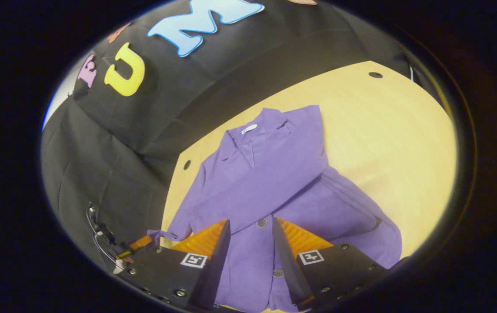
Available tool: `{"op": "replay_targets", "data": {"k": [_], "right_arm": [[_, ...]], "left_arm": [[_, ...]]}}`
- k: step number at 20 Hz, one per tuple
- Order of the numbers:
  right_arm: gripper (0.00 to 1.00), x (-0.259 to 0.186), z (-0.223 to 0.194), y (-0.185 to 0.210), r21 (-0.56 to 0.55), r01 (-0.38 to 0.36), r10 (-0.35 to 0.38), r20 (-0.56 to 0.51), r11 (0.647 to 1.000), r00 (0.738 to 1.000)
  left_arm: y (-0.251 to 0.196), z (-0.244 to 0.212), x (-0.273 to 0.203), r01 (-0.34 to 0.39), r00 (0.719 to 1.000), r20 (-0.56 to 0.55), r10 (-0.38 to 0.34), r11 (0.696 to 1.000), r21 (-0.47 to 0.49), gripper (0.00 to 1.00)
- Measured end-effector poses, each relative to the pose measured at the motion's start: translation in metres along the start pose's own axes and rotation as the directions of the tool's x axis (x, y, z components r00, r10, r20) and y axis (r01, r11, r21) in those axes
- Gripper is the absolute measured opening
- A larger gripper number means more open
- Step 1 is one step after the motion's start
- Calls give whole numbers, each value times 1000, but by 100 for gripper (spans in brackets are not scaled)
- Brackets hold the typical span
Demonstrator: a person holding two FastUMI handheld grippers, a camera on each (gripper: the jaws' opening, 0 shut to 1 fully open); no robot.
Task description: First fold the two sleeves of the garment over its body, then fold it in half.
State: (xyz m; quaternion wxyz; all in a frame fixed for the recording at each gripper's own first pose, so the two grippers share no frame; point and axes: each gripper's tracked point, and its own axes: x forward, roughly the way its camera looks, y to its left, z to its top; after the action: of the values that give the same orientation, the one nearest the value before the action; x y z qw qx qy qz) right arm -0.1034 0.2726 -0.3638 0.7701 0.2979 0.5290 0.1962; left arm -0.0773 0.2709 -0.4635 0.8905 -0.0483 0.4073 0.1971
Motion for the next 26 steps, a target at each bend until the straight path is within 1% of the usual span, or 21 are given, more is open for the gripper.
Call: {"op": "replay_targets", "data": {"k": [3,7,10,14,17,19,22,24,26], "right_arm": [[62,-9,4,-10,19,0,0,16,1000,1000],[62,-22,8,-27,34,11,-12,34,999,999],[62,-31,11,-42,47,22,-24,40,999,999],[62,-41,12,-64,71,40,-43,38,997,998],[62,-49,14,-80,95,54,-58,38,994,998],[62,-52,15,-91,113,65,-70,37,991,997],[62,-58,15,-107,139,85,-90,33,987,995],[62,-61,15,-116,151,99,-104,28,984,994],[62,-63,15,-124,162,108,-114,24,981,993]], "left_arm": [[-57,34,-1,71,996,51,-75,995,66,6],[-152,63,-7,176,978,88,-190,974,144,6],[-225,75,-14,251,956,100,-275,946,203,6],[-319,78,-26,348,919,87,-384,896,277,6],[-383,64,-42,417,885,59,-462,841,345,6],[-428,48,-48,464,858,23,-514,793,395,5],[-489,18,-65,535,810,-36,-586,711,456,5],[-517,1,-75,568,784,-77,-617,661,490,5],[-537,-15,-78,586,770,-115,-628,624,516,6]]}}
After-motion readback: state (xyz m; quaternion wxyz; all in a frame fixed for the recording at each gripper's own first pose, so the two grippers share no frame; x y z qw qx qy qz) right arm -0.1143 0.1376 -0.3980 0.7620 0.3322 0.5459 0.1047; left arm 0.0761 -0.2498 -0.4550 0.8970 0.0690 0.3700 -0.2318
